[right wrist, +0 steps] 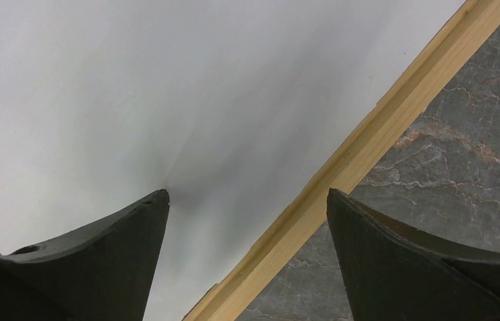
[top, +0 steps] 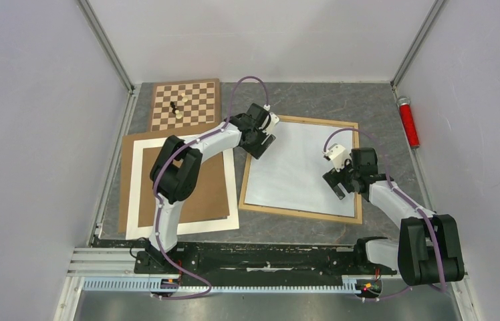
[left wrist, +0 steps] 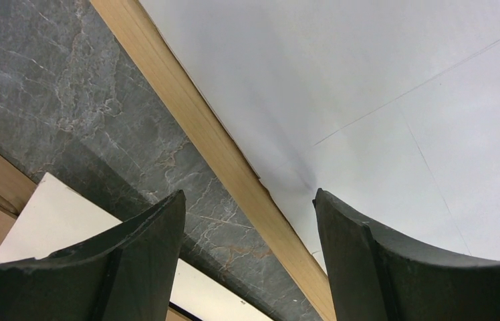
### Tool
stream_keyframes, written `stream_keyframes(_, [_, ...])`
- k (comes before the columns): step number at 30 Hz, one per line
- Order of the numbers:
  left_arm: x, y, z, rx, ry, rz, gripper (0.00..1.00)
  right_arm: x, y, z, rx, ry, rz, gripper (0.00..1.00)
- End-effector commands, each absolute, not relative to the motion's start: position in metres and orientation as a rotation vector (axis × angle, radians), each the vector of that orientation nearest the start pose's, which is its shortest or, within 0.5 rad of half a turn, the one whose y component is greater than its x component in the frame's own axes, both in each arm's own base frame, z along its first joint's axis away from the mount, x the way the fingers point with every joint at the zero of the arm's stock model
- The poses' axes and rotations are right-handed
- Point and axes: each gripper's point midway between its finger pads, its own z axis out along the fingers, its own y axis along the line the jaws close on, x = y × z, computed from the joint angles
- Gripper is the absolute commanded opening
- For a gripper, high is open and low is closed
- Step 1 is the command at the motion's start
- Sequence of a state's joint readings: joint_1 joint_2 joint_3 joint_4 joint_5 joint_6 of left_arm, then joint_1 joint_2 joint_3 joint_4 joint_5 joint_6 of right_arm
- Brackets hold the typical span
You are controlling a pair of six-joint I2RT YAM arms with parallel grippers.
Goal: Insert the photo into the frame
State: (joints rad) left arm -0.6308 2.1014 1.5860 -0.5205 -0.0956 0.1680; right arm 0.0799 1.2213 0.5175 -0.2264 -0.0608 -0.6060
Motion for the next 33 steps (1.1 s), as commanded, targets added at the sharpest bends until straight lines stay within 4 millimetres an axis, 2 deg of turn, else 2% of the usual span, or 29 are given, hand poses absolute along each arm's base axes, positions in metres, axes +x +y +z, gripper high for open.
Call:
stream_keyframes(1, [0.430,-0.276,0.051,1.006,2.315,0.018,0.77,0.273,0.016,0.022,-0.896,2.341,-0.085,0.92])
stream_keyframes(14, [0.433,-0.282,0.054,1.010,2.306,0.020,0.77,0.279,0.012,0.026,-0.882,2.338,-0.116,0.92])
stream_keyframes(17, [0.434,-0.286,0.066,0.980,2.294,-0.010,0.78,0.288,0.014,0.041,-0.865,2.300,-0.123,0.92])
stream_keyframes(21, [0.436,-0.289,0.105,0.918,2.238,-0.048,0.81,0.310,0.024,0.080,-0.838,2.206,-0.090,0.93])
stream_keyframes(26, [0.431,-0.278,0.154,0.841,2.198,-0.097,0.84,0.329,0.057,0.118,-0.850,2.099,0.055,0.97])
stream_keyframes(30, [0.422,-0.245,0.177,0.781,2.212,-0.120,0.85,0.341,0.097,0.136,-0.909,2.024,0.135,0.98])
stream_keyframes(33, [0.410,-0.215,0.191,0.743,2.209,-0.111,0.85,0.346,0.141,0.147,-0.962,1.956,0.230,0.98])
